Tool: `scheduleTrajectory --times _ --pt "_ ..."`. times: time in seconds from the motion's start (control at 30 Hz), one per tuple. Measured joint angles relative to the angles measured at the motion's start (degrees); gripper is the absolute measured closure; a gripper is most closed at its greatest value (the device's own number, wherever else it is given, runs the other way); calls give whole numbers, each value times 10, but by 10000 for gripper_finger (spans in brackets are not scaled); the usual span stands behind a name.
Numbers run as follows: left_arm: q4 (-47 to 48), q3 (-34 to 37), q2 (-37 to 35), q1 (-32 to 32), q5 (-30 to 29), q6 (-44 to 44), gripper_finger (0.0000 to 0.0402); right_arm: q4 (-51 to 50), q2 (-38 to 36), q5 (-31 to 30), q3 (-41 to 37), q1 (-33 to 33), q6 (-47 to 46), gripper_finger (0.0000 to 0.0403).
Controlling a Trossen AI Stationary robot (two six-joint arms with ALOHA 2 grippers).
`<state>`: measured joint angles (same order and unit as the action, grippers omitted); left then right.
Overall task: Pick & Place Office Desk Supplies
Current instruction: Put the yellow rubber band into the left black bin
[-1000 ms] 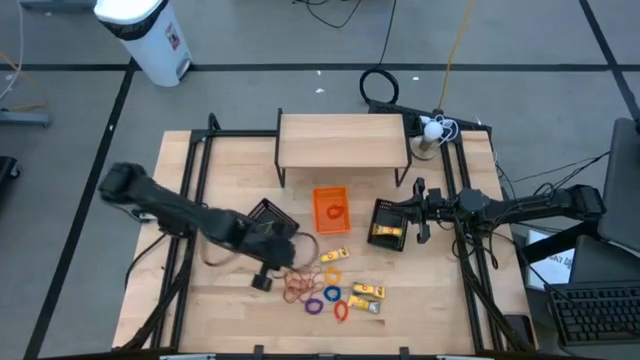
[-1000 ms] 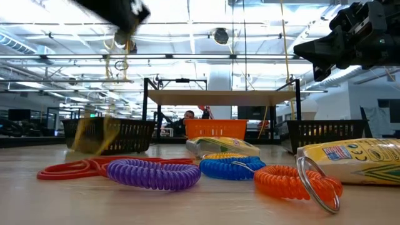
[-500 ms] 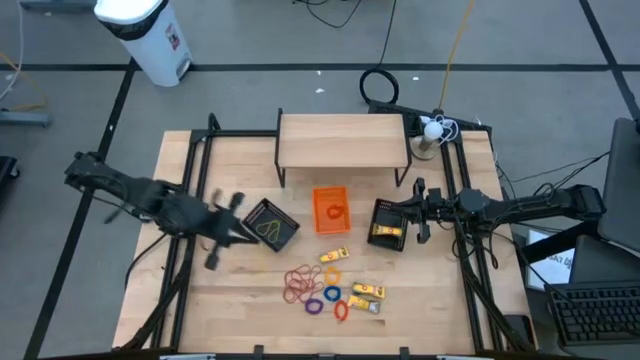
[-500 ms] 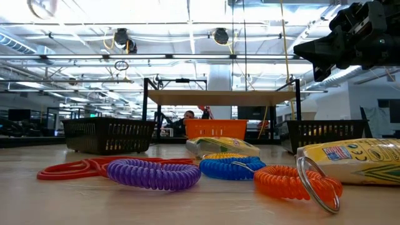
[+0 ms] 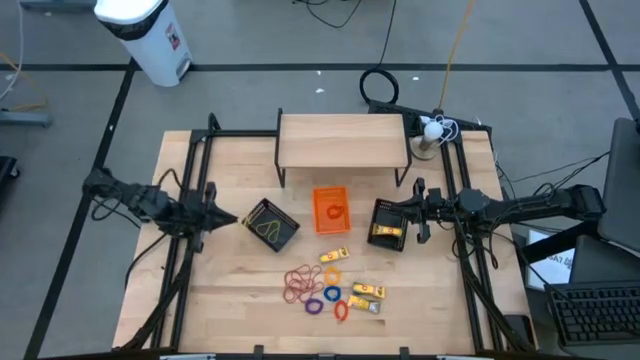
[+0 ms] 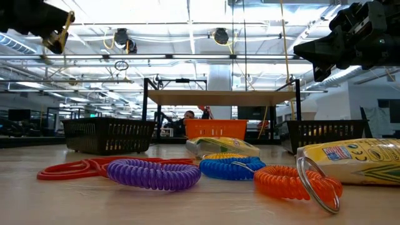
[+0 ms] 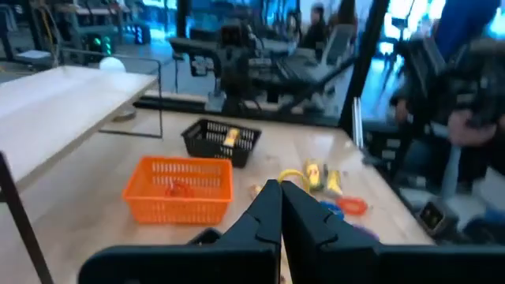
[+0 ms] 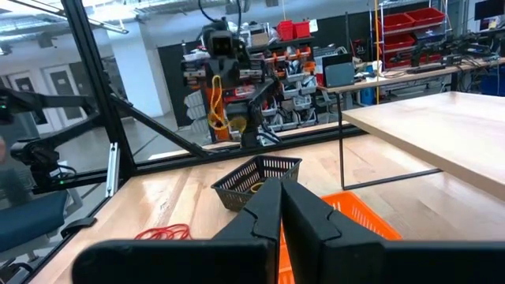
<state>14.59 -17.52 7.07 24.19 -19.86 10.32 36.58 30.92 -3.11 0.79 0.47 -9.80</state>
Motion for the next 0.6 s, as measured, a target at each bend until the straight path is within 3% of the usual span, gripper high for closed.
scheduleTrajectory --times 0.13,0.23,0.4,0.6 --pt "-13 -2 -18 -5 -41 25 401 0 0 0 0 0 0 399" --pt "-18 -48 18 -12 -73 33 401 0 0 -1 0 0 2 399" --pt "45 -163 158 -32 -91 15 401 4 0 -2 0 0 6 399" --pt "207 -309 368 -73 -85 1 402 15 0 -3 0 0 17 399"
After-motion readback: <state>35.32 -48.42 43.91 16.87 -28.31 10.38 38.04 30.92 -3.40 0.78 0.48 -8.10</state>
